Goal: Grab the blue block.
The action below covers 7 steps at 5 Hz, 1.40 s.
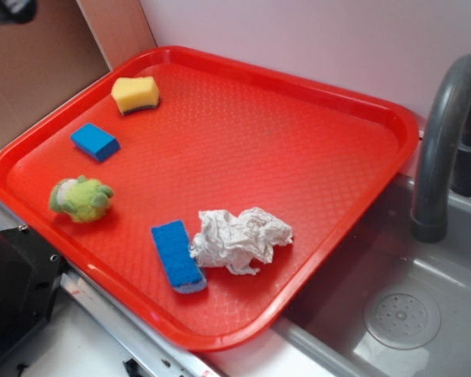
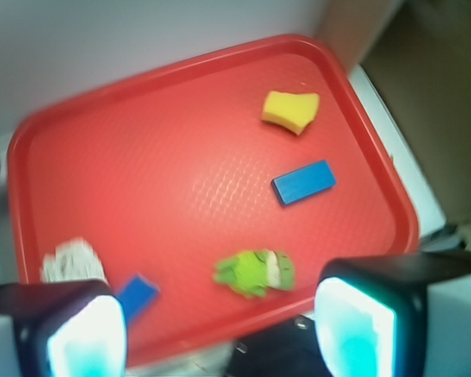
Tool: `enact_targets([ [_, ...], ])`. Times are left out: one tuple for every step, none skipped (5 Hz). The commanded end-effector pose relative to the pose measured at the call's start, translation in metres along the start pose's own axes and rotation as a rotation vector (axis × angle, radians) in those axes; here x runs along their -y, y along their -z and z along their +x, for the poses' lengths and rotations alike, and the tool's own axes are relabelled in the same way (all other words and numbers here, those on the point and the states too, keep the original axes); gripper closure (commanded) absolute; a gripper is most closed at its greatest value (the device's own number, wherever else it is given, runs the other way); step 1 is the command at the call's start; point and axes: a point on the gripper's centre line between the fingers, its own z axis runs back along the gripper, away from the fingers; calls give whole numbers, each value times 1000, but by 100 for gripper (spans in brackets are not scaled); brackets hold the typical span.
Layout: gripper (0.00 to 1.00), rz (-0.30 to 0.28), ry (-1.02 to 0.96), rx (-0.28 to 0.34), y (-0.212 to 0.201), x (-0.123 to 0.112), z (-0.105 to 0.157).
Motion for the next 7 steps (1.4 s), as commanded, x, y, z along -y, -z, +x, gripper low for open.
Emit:
enact_targets([
  [0, 43, -534, 17, 53, -35, 27],
  [0, 29, -795, 5, 98, -53, 30],
  [0, 111, -1034, 27, 125, -68, 28],
  [0, 161, -1280, 42, 146, -79, 24],
  [0, 239, -1318, 87, 158, -88, 24],
  [0, 262, -1331, 97, 168, -99, 27],
  [0, 259, -1291, 118, 181, -103, 31],
])
